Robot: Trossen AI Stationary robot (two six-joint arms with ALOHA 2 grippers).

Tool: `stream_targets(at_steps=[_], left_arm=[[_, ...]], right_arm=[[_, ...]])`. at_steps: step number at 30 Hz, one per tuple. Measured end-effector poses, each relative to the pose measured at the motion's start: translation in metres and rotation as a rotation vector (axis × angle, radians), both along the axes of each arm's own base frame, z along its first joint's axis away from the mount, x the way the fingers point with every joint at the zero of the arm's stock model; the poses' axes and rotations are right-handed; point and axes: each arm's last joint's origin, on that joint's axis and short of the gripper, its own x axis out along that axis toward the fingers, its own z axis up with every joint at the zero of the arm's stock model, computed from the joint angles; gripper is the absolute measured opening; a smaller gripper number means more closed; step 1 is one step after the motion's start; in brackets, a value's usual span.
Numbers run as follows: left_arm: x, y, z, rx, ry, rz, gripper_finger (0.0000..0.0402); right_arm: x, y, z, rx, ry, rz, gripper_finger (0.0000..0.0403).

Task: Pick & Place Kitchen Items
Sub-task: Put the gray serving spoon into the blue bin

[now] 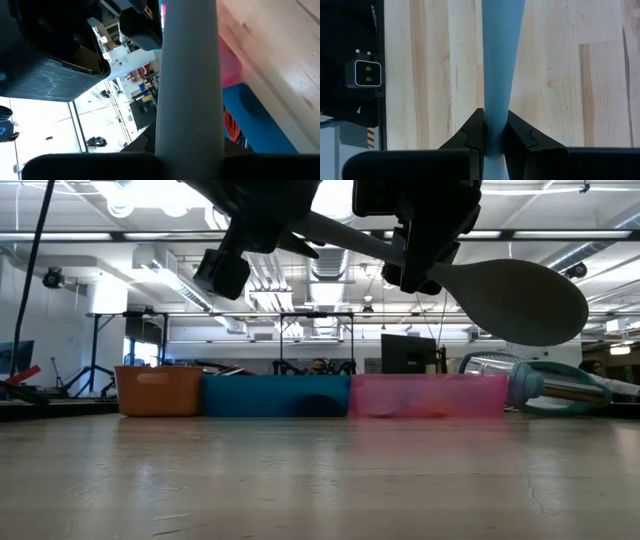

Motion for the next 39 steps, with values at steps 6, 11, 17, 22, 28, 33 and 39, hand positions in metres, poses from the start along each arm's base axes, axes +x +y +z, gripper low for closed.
stream_targets(at_steps=[6, 11, 17, 22, 28, 33, 39], left_arm=[[0.0, 0.0, 0.0, -0.002, -0.002, 0.001, 0.0055], [-0.004, 0.002, -0.003, -0.061, 0.018, -0.02, 0.0055], [-0.029, 0.017, 0.005, -0.29, 0.045, 0.014, 0.0054], [-0.057, 0.04, 0.027, -0.327, 0.069, 0.122, 0.0053], [-0.087, 0.084, 0.057, -0.47, 0.073, 0.254, 0.005], [-0.096, 0.127, 0.076, -0.492, 0.114, 0.29, 0.0036], [-0.097, 0.189, 0.082, -0.594, 0.168, 0.345, 0.0013]], right_arm=[[0.0, 0.0, 0.0, 0.004, 0.003, -0.017, 0.0038], [0.0, -0.001, 0.001, 0.035, 0.032, -0.09, 0.0104], [-0.012, -0.002, 0.001, 0.013, 0.134, -0.081, 0.0164], [-0.023, -0.005, 0.009, -0.028, 0.154, -0.122, 0.0183], [-0.04, -0.004, 0.023, -0.156, 0.138, -0.162, 0.0174], [-0.047, -0.004, 0.033, -0.217, 0.085, -0.199, 0.0165], [-0.045, -0.001, 0.029, -0.227, 0.075, -0.172, 0.0158]])
